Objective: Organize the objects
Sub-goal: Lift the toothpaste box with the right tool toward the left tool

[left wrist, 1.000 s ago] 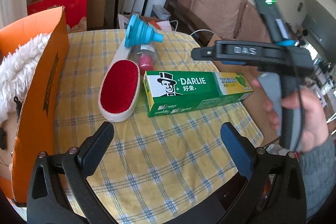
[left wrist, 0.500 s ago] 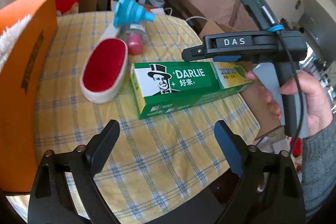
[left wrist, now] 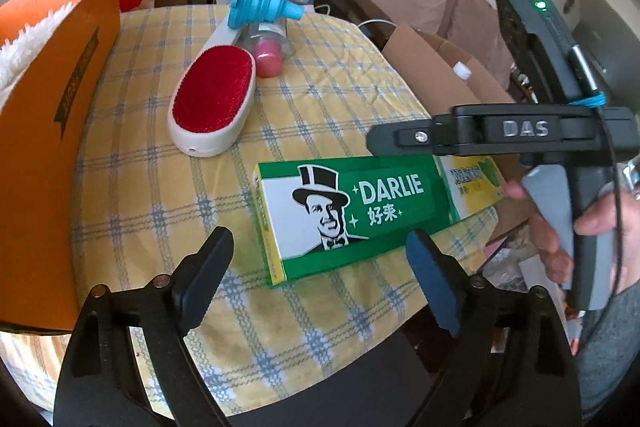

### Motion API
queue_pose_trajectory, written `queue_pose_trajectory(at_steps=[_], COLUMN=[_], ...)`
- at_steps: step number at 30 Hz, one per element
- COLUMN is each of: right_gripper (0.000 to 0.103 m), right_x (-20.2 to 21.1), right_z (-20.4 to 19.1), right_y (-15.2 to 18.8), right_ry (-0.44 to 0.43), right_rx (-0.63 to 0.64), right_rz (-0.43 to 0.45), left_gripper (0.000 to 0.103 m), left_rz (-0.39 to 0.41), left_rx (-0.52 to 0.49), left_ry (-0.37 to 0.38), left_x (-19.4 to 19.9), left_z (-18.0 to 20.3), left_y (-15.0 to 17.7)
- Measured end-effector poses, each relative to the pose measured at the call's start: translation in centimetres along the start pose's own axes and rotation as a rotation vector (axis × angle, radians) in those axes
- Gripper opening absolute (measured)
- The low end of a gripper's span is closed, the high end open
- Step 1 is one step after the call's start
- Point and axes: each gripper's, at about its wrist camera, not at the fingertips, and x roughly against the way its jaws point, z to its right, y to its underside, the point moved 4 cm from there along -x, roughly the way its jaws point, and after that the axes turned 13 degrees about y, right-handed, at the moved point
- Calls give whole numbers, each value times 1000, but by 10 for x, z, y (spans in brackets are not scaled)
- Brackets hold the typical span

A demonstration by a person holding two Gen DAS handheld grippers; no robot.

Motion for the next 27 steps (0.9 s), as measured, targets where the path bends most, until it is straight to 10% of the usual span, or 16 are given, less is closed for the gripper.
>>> queue_pose_trajectory(at_steps=[12, 24, 27], right_gripper=[94, 93, 76], right_x=[16, 29, 25], right_z=[-12, -21, -24], right_y=[36, 74, 83], right_ry=[-81, 73, 130], right_rx=[36, 186, 222], right_rz=[-16, 71, 83], left_gripper=[84, 84, 84], left_rz=[31, -1, -11], left_rx=[10, 123, 136], left_ry=[-105, 29, 63], left_x=[4, 3, 1], left_z=[-17, -23, -17], left_y=[-14, -3, -2])
